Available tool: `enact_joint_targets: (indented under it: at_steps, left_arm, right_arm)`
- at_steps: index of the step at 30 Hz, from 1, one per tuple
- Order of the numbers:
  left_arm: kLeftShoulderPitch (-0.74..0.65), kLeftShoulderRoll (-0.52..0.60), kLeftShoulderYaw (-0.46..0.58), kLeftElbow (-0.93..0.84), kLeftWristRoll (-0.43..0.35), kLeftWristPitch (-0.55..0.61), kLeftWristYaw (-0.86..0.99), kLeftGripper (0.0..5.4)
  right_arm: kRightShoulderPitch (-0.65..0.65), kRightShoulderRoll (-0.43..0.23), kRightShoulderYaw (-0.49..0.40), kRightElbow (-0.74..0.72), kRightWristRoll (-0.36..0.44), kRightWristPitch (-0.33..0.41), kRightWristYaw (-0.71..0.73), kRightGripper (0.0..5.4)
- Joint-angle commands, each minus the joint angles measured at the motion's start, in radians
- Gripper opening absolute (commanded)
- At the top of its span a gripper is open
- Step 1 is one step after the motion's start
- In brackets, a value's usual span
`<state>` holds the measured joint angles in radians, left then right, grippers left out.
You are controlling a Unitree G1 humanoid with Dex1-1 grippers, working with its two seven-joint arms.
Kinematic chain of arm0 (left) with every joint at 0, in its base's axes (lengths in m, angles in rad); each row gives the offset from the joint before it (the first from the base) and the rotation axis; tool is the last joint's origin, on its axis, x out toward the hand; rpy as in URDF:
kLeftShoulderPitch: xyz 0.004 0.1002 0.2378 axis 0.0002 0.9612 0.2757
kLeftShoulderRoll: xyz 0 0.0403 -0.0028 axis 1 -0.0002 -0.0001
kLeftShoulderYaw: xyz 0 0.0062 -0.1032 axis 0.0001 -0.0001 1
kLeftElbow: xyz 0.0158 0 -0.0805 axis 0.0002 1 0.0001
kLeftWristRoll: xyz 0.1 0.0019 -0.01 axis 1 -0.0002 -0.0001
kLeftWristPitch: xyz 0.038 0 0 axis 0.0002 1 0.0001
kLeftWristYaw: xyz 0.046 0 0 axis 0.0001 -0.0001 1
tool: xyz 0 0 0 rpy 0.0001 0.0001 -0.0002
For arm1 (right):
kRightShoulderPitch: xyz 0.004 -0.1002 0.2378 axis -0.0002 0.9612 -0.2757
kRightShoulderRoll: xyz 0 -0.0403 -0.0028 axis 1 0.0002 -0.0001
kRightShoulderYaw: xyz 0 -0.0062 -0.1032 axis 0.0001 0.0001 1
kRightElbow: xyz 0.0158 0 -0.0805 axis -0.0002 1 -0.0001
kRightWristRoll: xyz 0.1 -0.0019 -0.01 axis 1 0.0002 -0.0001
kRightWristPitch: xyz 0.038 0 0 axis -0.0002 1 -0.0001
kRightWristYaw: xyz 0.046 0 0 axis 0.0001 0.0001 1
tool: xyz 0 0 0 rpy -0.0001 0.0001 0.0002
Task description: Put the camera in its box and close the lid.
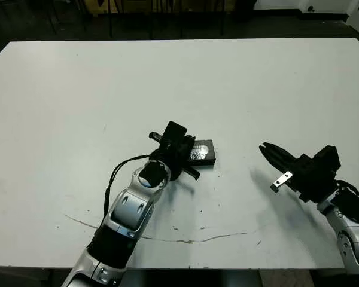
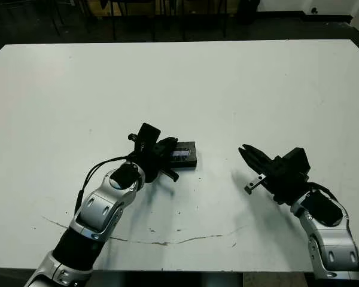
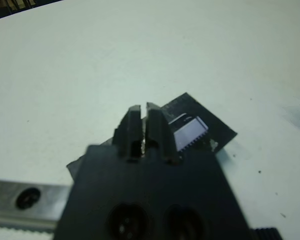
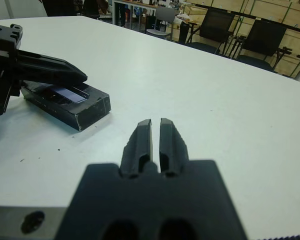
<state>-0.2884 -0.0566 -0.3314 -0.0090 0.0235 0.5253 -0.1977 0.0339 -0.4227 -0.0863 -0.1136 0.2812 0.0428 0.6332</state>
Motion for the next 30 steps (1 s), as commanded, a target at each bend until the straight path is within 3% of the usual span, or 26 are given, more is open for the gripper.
enact_joint_targets:
  at_steps: [1, 6, 11, 17, 23, 30]
  left_arm:
    - [0.105, 0.033, 0.064, 0.037, -0.027, -0.082, 0.000, 0.01]
    - [0.174, 0.050, 0.155, -0.044, -0.048, -0.338, 0.015, 0.01]
    - [0.208, 0.080, 0.236, -0.144, -0.074, -0.505, 0.011, 0.01]
    - [0.246, 0.127, 0.329, -0.172, -0.056, -0.691, 0.029, 0.01]
    - [0.262, 0.135, 0.373, -0.099, -0.050, -0.785, 0.063, 0.01]
    - [0.307, 0.109, 0.369, -0.126, -0.042, -0.804, 0.105, 0.01]
  right_arm:
    - [0.018, 0.008, 0.005, -0.006, -0.009, 0.019, -0.023, 0.00]
    - [0.039, 0.075, -0.015, -0.041, 0.044, 0.039, -0.090, 0.00]
    - [0.077, 0.149, -0.023, -0.120, 0.066, 0.051, -0.189, 0.00]
    - [0.106, 0.163, -0.019, -0.203, 0.057, 0.079, -0.256, 0.00]
    - [0.109, 0.176, -0.014, -0.202, 0.049, 0.060, -0.270, 0.00]
    - [0.102, 0.202, -0.017, -0.184, 0.062, 0.046, -0.274, 0.00]
